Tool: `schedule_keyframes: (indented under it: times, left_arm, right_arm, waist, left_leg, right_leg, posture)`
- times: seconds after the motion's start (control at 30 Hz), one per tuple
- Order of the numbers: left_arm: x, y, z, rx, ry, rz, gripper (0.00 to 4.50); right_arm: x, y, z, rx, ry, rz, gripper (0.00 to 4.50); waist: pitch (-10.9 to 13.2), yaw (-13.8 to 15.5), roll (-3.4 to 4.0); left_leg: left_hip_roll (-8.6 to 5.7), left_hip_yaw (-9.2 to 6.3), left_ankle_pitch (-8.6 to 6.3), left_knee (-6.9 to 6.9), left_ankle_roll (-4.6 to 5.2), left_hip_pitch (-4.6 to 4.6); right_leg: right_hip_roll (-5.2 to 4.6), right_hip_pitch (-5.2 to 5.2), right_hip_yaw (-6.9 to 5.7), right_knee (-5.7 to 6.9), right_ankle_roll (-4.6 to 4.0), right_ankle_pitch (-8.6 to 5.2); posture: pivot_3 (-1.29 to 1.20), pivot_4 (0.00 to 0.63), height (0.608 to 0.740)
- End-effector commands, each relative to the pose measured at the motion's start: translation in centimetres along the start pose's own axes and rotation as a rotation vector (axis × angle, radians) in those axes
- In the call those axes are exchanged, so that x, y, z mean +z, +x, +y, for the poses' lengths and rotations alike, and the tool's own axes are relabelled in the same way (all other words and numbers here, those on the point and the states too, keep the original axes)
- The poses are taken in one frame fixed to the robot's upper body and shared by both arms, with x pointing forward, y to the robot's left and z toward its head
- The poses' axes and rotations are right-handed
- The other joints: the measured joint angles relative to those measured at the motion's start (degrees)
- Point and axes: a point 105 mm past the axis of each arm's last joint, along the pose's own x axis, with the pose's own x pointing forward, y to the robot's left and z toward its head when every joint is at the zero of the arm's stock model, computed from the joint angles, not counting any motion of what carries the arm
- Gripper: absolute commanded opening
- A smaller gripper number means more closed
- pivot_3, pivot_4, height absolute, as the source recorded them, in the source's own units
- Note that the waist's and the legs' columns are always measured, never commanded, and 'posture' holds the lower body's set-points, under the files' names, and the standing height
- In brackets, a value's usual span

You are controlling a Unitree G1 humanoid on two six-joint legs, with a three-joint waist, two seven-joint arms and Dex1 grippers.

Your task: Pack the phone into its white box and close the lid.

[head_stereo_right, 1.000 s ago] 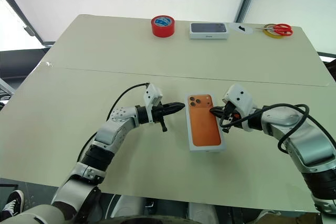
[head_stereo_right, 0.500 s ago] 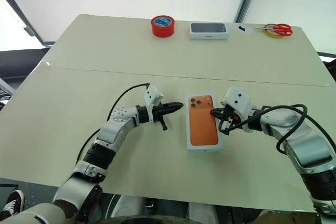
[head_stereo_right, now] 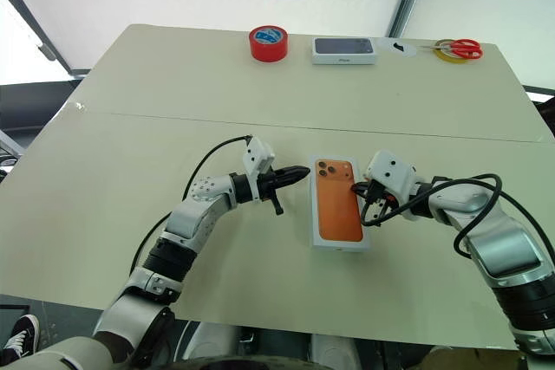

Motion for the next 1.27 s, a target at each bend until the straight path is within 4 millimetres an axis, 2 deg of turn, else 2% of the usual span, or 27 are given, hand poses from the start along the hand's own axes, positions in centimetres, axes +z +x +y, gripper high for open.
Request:
schedule_keyframes:
  times: [0.03,0.1,0.17,0.27,0.33,0.4,0.43,0.47,0.57,0.7,0.8,0.83,0.93,1.1,1.27]
  left_arm:
    - [3.1,2.3,-0.5,-0.056,0.095,-0.038,0.00]
    - [1.9,2.8,-0.9,-0.089,0.117,0.017,0.00]
    - [-0.6,3.1,-1.1,-0.120,0.138,0.134,0.00]
    - [-4.5,2.6,-1.1,-0.147,0.180,0.333,0.00]
    - [-5.3,2.2,-0.8,-0.135,0.173,0.368,0.00]
    - [-5.1,2.0,-0.3,-0.108,0.147,0.342,0.00]
    - [-4.9,1.9,-0.2,-0.101,0.142,0.331,0.00]
    - [-4.5,1.8,0.2,-0.086,0.135,0.310,0.00]
    - [-2.8,1.2,0.6,-0.089,0.102,0.234,0.81]
    - [-0.1,-0.1,1.4,-0.056,0.130,0.122,2.80]
    - [3.5,-4.7,2.6,0.013,0.161,0.031,4.35]
    - [4.3,-6.2,2.8,0.035,0.169,0.019,4.44]
    - [4.6,-9.6,3.2,0.080,0.180,0.064,4.44]
    - [4.8,-15.8,4.7,0.216,0.216,0.116,4.44]
    - [4.0,-19.7,4.8,0.312,0.234,0.179,4.44]
  right_arm:
    - [1.9,-1.0,-0.2,0.011,-0.060,-0.076,0.04]
    - [2.1,-1.2,-0.2,0.028,-0.057,-0.091,0.04]
    - [1.7,-1.3,0.1,0.054,-0.053,-0.068,0.04]
    - [0.2,-1.3,0.5,0.069,-0.073,0.007,0.04]
    - [-1.8,-1.3,0.9,0.082,-0.091,0.109,0.04]
    - [-3.7,-1.4,1.1,0.086,-0.105,0.207,0.04]
    - [-4.1,-1.5,1.1,0.082,-0.106,0.227,0.04]
    - [-3.7,-1.4,1.0,0.080,-0.038,0.202,0.04]
    - [-1.7,-1.1,1.1,0.105,0.045,0.096,0.85]
    - [0.3,-0.8,0.4,0.079,0.042,0.006,2.77]
    - [1.9,-1.5,-1.6,0.007,0.019,-0.095,4.33]
    - [2.2,-1.8,-2.0,0.001,0.015,-0.117,4.43]
    - [2.2,-2.4,-2.3,0.017,0.038,-0.161,4.43]
    - [1.7,-3.0,-3.7,-0.029,-0.001,-0.208,4.43]
    - [0.5,-3.2,-4.0,-0.008,-0.013,-0.177,4.43]
  waist:
    - [0.01,0.11,-0.02]
    - [-0.01,-0.16,0.02]
    - [-0.03,-0.31,0.05]
    - [-0.01,-0.22,0.02]
    - [-0.07,-0.05,0.08]
    - [-0.15,-0.21,0.10]
    - [-0.22,-0.25,0.07]
    - [-0.28,-0.24,0.01]
    - [-0.28,-0.31,0.00]
    - [-0.25,-0.83,0.07]
    - [-0.18,-1.96,0.13]
    - [-0.17,-2.16,0.13]
    - [-0.18,-1.94,0.16]
    - [-0.17,-1.66,0.16]
    - [-0.17,-1.75,0.17]
  left_leg:
    - [-0.02,-0.06,-0.02,0.10,0.03,-0.06]
    - [-0.03,-0.05,-0.03,0.24,0.06,-0.07]
    - [-0.03,-0.01,-0.04,0.30,0.06,-0.05]
    - [-0.02,0.01,-0.09,0.31,0.14,-0.04]
    - [0.01,-0.05,-0.16,0.36,0.26,-0.04]
    - [0.00,-0.05,-0.29,0.46,0.48,0.03]
    - [0.01,-0.05,-0.32,0.49,0.54,0.14]
    - [0.01,-0.05,-0.35,0.49,0.56,0.26]
    - [0.04,-0.08,-0.40,0.46,0.61,0.66]
    - [0.06,-0.08,-0.40,0.39,0.60,0.66]
    - [0.06,-0.08,-0.37,0.33,0.55,0.59]
    - [0.06,-0.06,-0.35,0.29,0.51,0.52]
    - [0.05,-0.06,-0.08,0.09,0.05,0.49]
    - [-0.01,-0.01,-0.20,-0.05,0.26,0.60]
    - [-0.01,0.00,-0.20,-0.14,0.26,0.61]
  right_leg:
    - [0.00,0.00,-0.06,0.00,0.02,0.01]
    - [0.02,0.07,-0.06,0.00,0.04,0.02]
    - [0.02,0.13,-0.05,-0.02,0.04,0.02]
    - [0.06,0.07,-0.04,0.00,0.04,0.02]
    - [0.07,0.13,-0.06,0.02,0.04,0.02]
    - [0.04,0.29,-0.05,0.01,0.04,0.02]
    - [0.03,0.42,-0.05,-0.01,0.04,0.02]
    - [0.02,0.54,-0.05,-0.04,0.04,0.01]
    - [0.00,0.95,-0.06,-0.13,0.03,0.00]
    - [-0.05,0.88,-0.04,-0.13,0.02,0.00]
    - [-0.07,0.78,-0.03,-0.12,0.02,0.00]
    - [-0.07,0.68,0.00,-0.12,0.02,0.00]
    - [-0.07,0.60,-0.01,-0.14,0.02,0.00]
    - [-0.14,0.66,-0.01,-0.17,0.02,0.00]
    - [-0.16,0.61,0.00,-0.17,0.02,0.00]
  posture:
    - [0.00,0.150,0.740]
    - [0.00,0.150,0.740]
    - [0.00,0.150,0.740]
    - [0.00,0.150,0.740]
    - [0.00,0.150,0.740]
    - [0.00,0.150,0.740]
    - [0.00,0.150,0.740]
    - [0.00,0.150,0.740]
    - [0.00,0.150,0.740]
    - [0.00,0.150,0.740]
    - [0.00,0.150,0.740]
    - [0.00,0.150,0.740]
    - [0.00,0.150,0.740]
    - [0.00,0.150,0.740]
    - [0.00,0.150,0.740]
